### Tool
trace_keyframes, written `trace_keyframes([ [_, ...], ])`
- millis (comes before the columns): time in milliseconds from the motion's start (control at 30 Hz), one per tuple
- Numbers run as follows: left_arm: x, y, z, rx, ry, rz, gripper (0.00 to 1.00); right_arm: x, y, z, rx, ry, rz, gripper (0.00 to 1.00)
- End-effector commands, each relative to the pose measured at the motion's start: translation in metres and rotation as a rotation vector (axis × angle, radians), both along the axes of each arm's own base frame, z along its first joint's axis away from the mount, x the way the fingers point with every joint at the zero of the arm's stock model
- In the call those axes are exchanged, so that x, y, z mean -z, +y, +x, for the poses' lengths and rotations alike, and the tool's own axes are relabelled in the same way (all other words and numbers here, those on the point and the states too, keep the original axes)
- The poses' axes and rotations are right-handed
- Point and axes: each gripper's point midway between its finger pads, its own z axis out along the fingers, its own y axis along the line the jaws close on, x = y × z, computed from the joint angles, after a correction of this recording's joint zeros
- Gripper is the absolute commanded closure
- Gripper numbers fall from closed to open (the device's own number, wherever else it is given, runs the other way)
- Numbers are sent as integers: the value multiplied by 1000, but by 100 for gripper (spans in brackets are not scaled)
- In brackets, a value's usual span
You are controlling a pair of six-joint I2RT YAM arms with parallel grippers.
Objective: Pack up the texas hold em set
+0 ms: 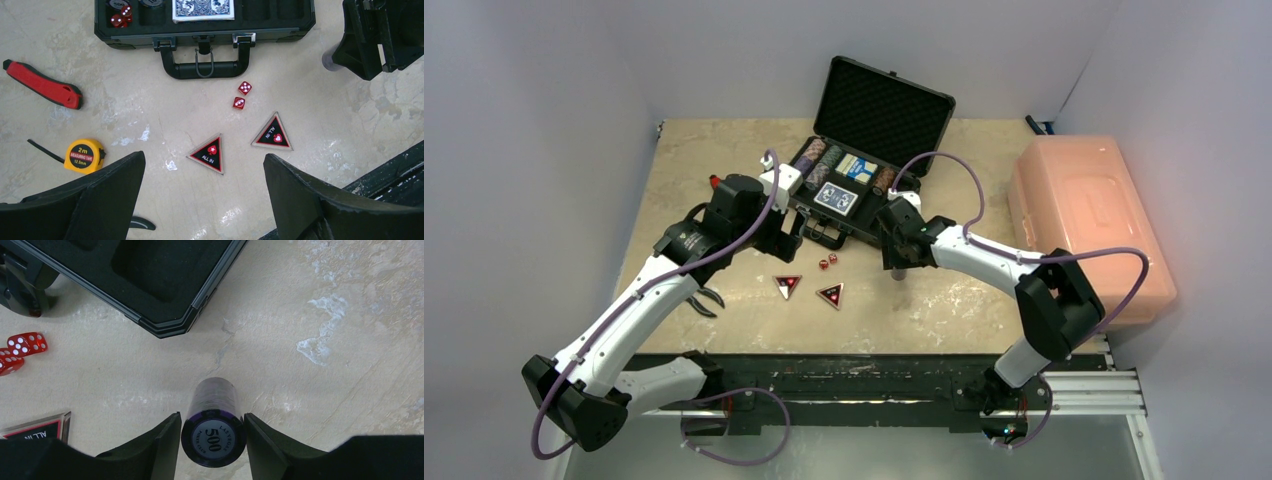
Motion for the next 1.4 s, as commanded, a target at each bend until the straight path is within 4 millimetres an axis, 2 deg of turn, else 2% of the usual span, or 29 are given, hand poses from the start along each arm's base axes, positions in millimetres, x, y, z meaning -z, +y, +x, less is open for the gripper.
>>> trace_keyframes([
  [0, -7, -1, 1, 17, -36, -13, 12, -8, 0, 11, 15, -33, -17, 49],
  [200, -7, -2, 1, 21, -37, -15, 12, -9, -1, 12, 15, -32, -30, 62],
  [400, -7, -2, 0, 27, -39, -16, 12, -17, 0, 13, 8, -42, -26, 78],
  [567, -8, -3, -1, 32, -44, -22, 12, -27, 1, 13, -1, -51, -16, 92],
  [733, -9, -5, -2, 45, -50, -32, 12, -42, 3, 14, -10, -71, -2, 100],
  [1167, -12, -8, -3, 65, -77, -52, 13, -71, 14, 16, -46, -103, 68, 100],
  [1367, -15, -17, -6, 107, -112, -97, 13, -87, 29, 14, -95, -113, 150, 100],
])
